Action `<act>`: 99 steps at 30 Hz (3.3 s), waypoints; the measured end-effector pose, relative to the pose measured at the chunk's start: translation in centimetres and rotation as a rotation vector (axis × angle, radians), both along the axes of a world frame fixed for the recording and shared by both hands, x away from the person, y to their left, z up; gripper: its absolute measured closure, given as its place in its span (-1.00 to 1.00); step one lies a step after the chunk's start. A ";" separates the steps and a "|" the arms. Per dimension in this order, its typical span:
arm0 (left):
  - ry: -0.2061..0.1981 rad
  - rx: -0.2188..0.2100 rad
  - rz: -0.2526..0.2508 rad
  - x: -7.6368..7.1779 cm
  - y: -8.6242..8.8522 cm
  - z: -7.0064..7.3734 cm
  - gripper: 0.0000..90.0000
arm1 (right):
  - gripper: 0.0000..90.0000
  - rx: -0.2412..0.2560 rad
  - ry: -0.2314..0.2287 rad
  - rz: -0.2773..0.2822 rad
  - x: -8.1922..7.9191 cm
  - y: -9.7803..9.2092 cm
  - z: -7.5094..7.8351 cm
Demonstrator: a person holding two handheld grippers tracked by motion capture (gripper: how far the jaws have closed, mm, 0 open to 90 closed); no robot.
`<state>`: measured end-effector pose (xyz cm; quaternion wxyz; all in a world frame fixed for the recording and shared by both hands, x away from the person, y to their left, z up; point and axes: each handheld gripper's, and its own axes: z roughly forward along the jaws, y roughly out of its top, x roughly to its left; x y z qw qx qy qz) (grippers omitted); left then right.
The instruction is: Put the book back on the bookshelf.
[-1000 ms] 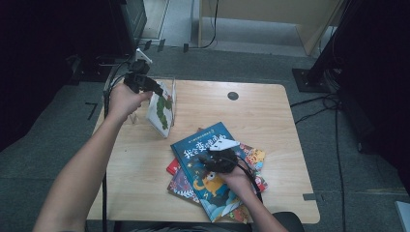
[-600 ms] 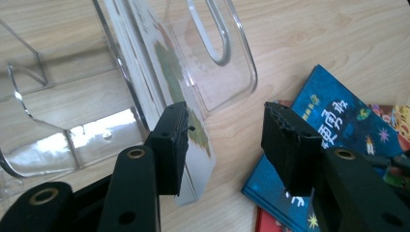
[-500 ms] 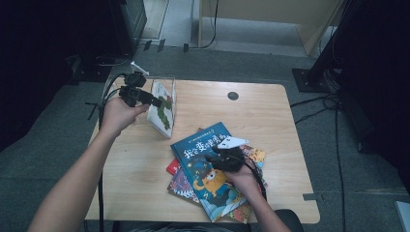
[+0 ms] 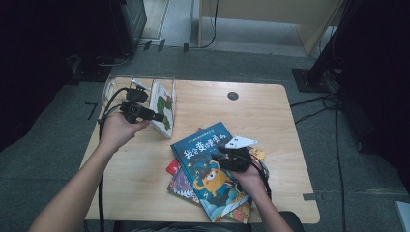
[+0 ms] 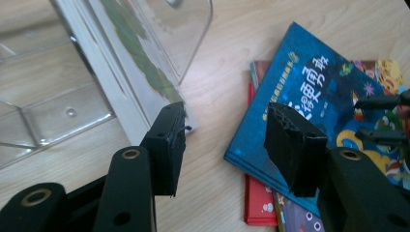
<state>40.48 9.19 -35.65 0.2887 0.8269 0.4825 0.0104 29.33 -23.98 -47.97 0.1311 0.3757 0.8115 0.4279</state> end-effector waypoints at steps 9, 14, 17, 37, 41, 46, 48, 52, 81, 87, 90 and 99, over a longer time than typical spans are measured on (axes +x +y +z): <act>0.008 -0.014 -0.040 -1.8 -0.2 -3.1 0.09 | 0.36 0.020 0.006 -0.050 -1.5 -3.3 0.0; 0.010 -0.019 -0.078 -2.4 -0.5 -4.6 0.07 | 0.41 0.013 0.009 -0.094 -2.8 -4.9 0.0; 0.012 -0.034 -0.104 -2.7 -0.8 -5.7 0.07 | 0.44 0.006 0.008 -0.112 -3.6 -5.7 -0.1; 0.006 -0.038 -0.232 -3.5 -3.1 -9.1 0.00 | 0.78 -0.035 0.048 -0.222 -8.1 -9.6 -1.3; -0.007 -0.052 -0.229 -3.3 -3.0 -9.3 0.01 | 0.92 -0.034 0.053 -0.246 -8.8 -10.2 -1.3; -0.011 -0.098 -0.227 -3.3 -2.8 -9.8 0.02 | 1.00 -0.030 0.056 -0.276 -10.0 -11.1 -1.4; -0.018 -0.077 -0.229 -3.3 -2.9 -10.1 0.02 | 1.00 -0.030 0.056 -0.283 -10.4 -11.2 -1.4; -0.045 -0.057 -0.242 -3.4 -3.1 -10.3 0.01 | 1.00 -0.042 0.053 -0.295 -11.0 -11.5 -1.3; -0.014 -0.028 -0.241 -2.7 -3.7 -11.8 0.08 | 1.00 -0.061 0.092 -0.301 -13.0 -12.4 -1.6; -0.006 -0.022 -0.242 -3.1 -3.6 -11.9 0.09 | 1.00 -0.046 0.094 -0.330 -12.3 -12.7 -1.7; -0.006 -0.011 -0.245 -3.4 -3.6 -11.9 0.06 | 1.00 -0.035 0.094 -0.337 -11.9 -12.8 -1.7; 0.024 -0.060 -0.204 -4.5 -2.2 -12.0 0.03 | 1.00 0.005 0.117 -0.362 -9.6 -13.3 -1.8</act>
